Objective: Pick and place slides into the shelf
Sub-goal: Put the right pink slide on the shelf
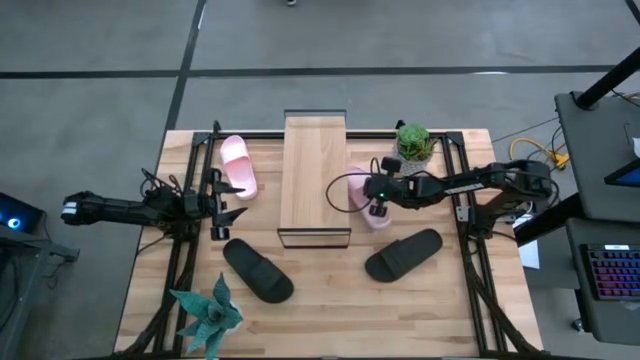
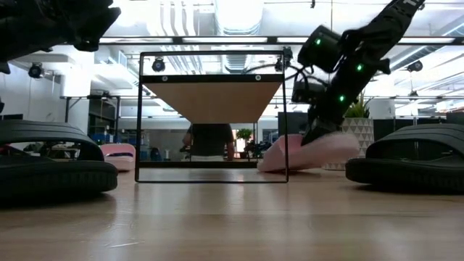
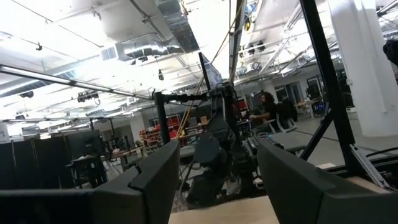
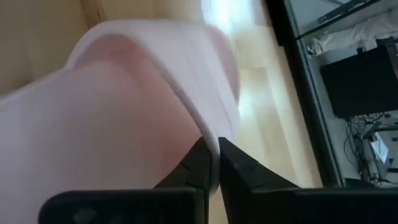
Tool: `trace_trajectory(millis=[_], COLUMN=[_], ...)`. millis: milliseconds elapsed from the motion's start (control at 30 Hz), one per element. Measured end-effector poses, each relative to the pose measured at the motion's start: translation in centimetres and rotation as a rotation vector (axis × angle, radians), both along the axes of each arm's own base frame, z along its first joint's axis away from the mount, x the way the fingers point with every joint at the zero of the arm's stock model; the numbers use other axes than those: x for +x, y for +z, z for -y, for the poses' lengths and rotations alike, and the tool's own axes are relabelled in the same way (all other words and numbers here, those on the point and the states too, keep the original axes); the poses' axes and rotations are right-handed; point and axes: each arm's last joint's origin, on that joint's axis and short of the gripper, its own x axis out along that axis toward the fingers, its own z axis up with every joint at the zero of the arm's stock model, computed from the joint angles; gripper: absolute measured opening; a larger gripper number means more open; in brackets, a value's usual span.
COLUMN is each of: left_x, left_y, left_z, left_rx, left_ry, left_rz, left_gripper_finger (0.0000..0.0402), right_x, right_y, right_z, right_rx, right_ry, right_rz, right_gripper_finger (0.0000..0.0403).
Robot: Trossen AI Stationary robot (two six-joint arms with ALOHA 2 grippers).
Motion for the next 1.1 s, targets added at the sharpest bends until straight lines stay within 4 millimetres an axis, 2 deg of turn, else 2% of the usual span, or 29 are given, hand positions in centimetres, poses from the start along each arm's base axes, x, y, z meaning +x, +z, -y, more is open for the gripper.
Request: trace_trajectory(millis=[233, 400, 567, 733, 800, 967, 1100], left_x=[0.0, 0.1, 0.4, 0.7, 0.8, 1.2, 1.7], left_y=[0.0, -0.1, -0.4, -0.6, -0.6, -0.5, 1.0], left_z=[0.0, 0.0, 0.0, 0.0, 0.0, 0.2, 0.4], left_rx=[0.014, 0.109, 0.227, 0.321, 0.367, 0.514, 0.579], left_ry=[0.005, 0.04, 0.08, 0.109, 0.122, 0.123, 0.091], left_rz=[0.001, -0.02, -0.056, -0.08, -0.084, -0.086, -0.032], left_gripper_finger=[0.0202, 0.0202, 0.0202, 0.0202, 0.0202, 0.0202, 0.0202], right_x=[-1.8, -3.9, -5.7, -7.0, -7.0, -5.7, -4.1], right_y=[4.6, 8.4, 12.3, 14.9, 15.8, 17.5, 17.9], right_z=[-0.3, -0.8, -1.3, -1.8, -2.0, -2.9, -2.9], right_rx=[-0.004, -0.012, -0.02, -0.029, 0.033, 0.258, 0.346], right_ry=[-0.02, -0.027, -0.045, -0.011, 0.066, 0.387, 0.439], right_rz=[0.113, 0.199, 0.361, 0.48, 0.567, 0.794, 0.781], right_gripper_finger=[0.0013, 0.0013, 0.0013, 0.0013, 0.0013, 0.0012, 0.0012])
